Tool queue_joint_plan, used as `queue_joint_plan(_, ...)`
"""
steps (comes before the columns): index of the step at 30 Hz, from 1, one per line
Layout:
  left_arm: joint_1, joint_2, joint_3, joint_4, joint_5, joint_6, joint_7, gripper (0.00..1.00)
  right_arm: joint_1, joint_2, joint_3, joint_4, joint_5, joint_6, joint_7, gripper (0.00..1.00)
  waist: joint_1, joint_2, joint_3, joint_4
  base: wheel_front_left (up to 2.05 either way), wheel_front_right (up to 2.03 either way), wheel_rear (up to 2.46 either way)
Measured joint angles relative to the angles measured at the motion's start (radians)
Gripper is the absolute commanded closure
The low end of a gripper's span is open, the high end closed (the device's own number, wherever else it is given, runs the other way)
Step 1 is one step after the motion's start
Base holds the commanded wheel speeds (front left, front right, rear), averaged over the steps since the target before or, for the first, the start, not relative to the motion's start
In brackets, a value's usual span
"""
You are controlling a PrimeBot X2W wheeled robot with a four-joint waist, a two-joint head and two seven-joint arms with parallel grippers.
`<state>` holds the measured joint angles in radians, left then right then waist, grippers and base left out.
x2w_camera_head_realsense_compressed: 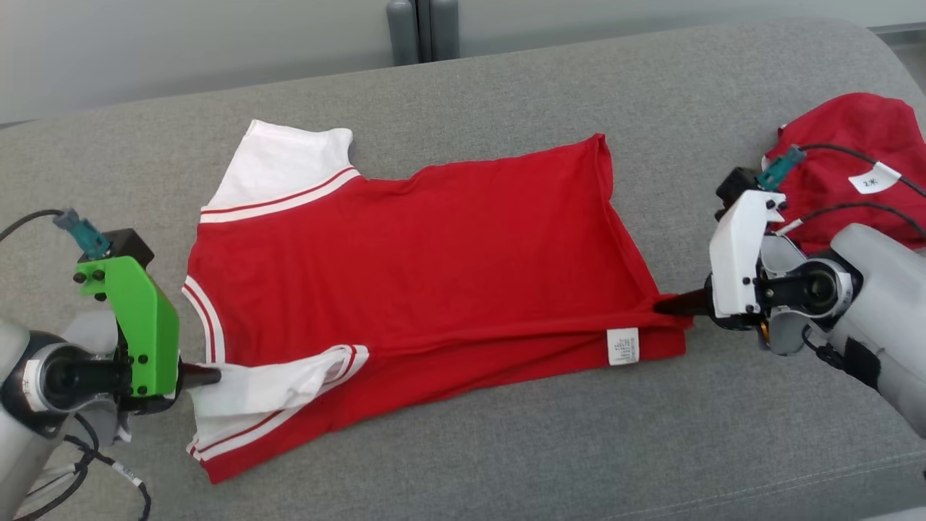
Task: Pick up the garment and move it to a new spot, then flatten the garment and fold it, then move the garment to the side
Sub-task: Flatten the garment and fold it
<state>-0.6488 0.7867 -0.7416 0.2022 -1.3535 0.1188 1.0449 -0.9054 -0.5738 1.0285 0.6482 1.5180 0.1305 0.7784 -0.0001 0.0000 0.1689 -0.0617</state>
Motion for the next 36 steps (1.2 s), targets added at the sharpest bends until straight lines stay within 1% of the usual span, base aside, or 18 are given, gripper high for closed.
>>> queue_joint_plan(1,-0.006,-0.014,0.001,0.022,0.005,-0.009,-0.017,0.51,-0.01,0.019,-0.001,0.022,-0.003,0.0,-0.008,0.0,0.0,0.0,0.003,-0.002,0.0,0.0,0.0)
queue_joint_plan(2,-0.011,-0.028,0.001,0.047,0.019,-0.02,-0.04,0.0,-0.019,0.04,-0.001,0.045,-0.008,0.0,-0.018,0.0,0.0,0.0,0.005,-0.005,0.0,0.0,0.0)
queue_joint_plan(5,-0.031,-0.058,0.004,0.103,0.064,-0.072,-0.125,0.0,-0.032,0.081,-0.012,0.098,-0.021,0.0,-0.078,0.0,0.0,0.0,0.003,-0.007,0.0,0.0,0.0)
queue_joint_plan(7,-0.048,-0.073,0.016,0.137,0.111,-0.115,-0.22,0.0,-0.037,0.097,-0.032,0.119,-0.033,0.0,-0.154,0.0,0.0,0.0,-0.005,-0.005,0.0,0.0,0.0)
queue_joint_plan(10,-0.066,-0.091,0.031,0.173,0.171,-0.161,-0.356,0.0,-0.04,0.102,-0.059,0.124,-0.054,0.0,-0.284,0.0,0.0,0.0,-0.02,0.001,0.0,0.0,0.0)
queue_joint_plan(14,-0.065,-0.108,0.035,0.176,0.226,-0.197,-0.496,0.0,-0.007,0.088,-0.088,0.071,-0.082,0.0,-0.461,0.0,0.0,0.0,-0.046,0.012,0.0,0.0,0.0)
queue_joint_plan(15,-0.062,-0.108,0.04,0.167,0.247,-0.199,-0.545,0.0,0.006,0.079,-0.092,0.045,-0.103,0.0,-0.523,0.0,0.0,0.0,-0.053,0.015,0.0,0.0,0.0)
queue_joint_plan(17,-0.046,-0.104,0.056,0.145,0.304,-0.195,-0.664,0.0,0.02,0.06,-0.109,0.019,-0.173,0.0,-0.712,0.0,0.0,0.0,-0.068,0.021,0.0,0.0,0.0)
queue_joint_plan(18,-0.037,-0.101,0.063,0.137,0.327,-0.18,-0.716,0.0,0.02,0.05,-0.112,0.021,-0.211,0.0,-0.783,0.0,0.0,0.0,-0.074,0.023,0.0,0.0,0.0)
queue_joint_plan(20,-0.008,-0.086,0.061,0.113,0.425,-0.138,-0.842,0.0,0.04,0.034,-0.131,0.025,-0.278,0.0,-0.951,0.0,0.0,0.0,-0.089,0.03,0.0,0.0,0.0)
queue_joint_plan(22,0.027,-0.082,0.063,0.086,0.485,-0.09,-0.942,0.0,0.077,0.035,-0.15,0.033,-0.321,0.0,-1.018,0.0,0.0,0.0,-0.102,0.036,0.0,0.0,0.0)
queue_joint_plan(24,0.079,-0.089,0.081,0.053,0.514,-0.036,-1.049,0.0,0.119,0.039,-0.199,0.025,-0.374,0.0,-1.037,0.0,0.0,0.0,-0.115,0.043,0.0,0.0,0.0)
queue_joint_plan(26,0.128,-0.095,0.095,0.017,0.537,0.009,-1.129,0.0,0.158,0.044,-0.31,-0.027,-0.446,0.0,-1.038,0.0,0.0,0.0,-0.125,0.048,0.0,0.0,0.0)
queue_joint_plan(29,0.219,-0.1,0.111,-0.034,0.56,0.072,-1.236,0.0,0.273,0.063,-0.485,-0.124,-0.613,0.0,-1.041,0.0,0.0,0.0,-0.137,0.056,0.0,0.0,0.0)
queue_joint_plan(31,0.288,-0.112,0.109,-0.066,0.582,0.117,-1.272,0.0,0.396,0.092,-0.601,-0.188,-0.758,0.0,-1.041,0.0,0.0,0.0,-0.14,0.061,0.0,0.0,0.0)
queue_joint_plan(33,0.343,-0.116,0.095,-0.083,0.621,0.161,-1.284,0.0,0.502,0.137,-0.699,-0.243,-0.844,0.0,-1.041,0.0,0.0001,0.0,-0.142,0.065,0.0,0.0,0.0)
queue_joint_plan(34,0.376,-0.125,0.105,-0.093,0.617,0.189,-1.29,0.0,0.557,0.163,-0.736,-0.266,-0.893,0.0,-1.041,0.0,0.0,0.0,-0.141,0.066,0.0,0.0,0.0)
queue_joint_plan(36,0.429,-0.146,0.112,-0.103,0.614,0.22,-1.295,0.0,0.65,0.201,-0.776,-0.274,-0.949,0.0,-1.041,0.0,0.0,0.0,-0.141,0.069,0.0,0.0,0.0)
